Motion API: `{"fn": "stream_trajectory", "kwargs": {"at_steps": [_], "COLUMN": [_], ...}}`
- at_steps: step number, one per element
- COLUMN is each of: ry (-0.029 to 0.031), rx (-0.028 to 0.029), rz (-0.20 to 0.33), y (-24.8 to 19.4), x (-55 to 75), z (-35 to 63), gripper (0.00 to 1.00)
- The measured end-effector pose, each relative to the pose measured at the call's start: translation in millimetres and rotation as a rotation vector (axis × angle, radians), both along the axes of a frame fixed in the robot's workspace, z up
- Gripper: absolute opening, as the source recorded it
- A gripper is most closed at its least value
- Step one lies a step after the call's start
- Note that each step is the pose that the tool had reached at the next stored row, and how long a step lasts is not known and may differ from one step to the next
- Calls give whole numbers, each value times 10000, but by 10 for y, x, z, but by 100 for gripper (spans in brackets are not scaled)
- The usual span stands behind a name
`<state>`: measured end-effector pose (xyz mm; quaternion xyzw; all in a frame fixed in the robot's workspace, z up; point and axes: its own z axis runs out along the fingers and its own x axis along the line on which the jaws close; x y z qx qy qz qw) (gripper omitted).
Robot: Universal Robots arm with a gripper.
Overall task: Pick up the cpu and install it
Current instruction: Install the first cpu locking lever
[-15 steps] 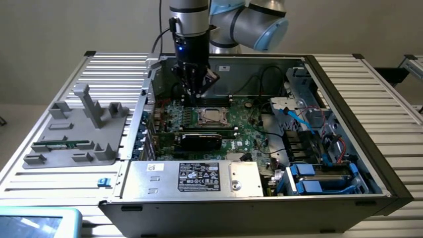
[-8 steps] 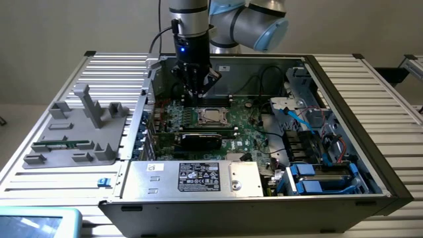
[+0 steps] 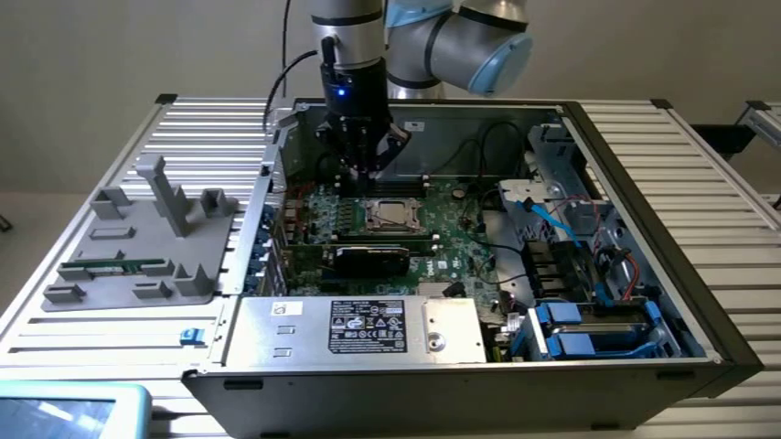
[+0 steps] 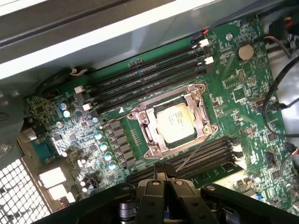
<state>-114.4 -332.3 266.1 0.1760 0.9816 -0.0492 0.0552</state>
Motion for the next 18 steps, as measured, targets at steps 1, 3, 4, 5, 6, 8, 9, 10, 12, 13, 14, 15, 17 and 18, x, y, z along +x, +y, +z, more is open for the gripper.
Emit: {"fn": "stream_trajectory", "kwargs": {"at_steps": [1,3,4,5,6,8,9,10,12,13,14,15,17,18], "ry": [0,0,0,1,0,-3,-3,-4,-6,-7,-2,3,13,16], "rx": [40,130,178,222,278,402,463,527,659,706,729,739,746,783], "rz": [163,480,638,780,932,1216,1355,1493,1774,1897,2002,2132,2426,2552], "y": [0,0,0,0,0,0,0,0,0,0,0,0,0,0], "x": [0,0,0,0,0,1,1,0,0,1,0,0,0,0], "z": [0,-1,-1,-1,-1,-1,-1,-1,-1,-2,-1,-1,-1,-2], "gripper": [9,9,9,9,9,9,9,9,9,9,9,9,9,9]}}
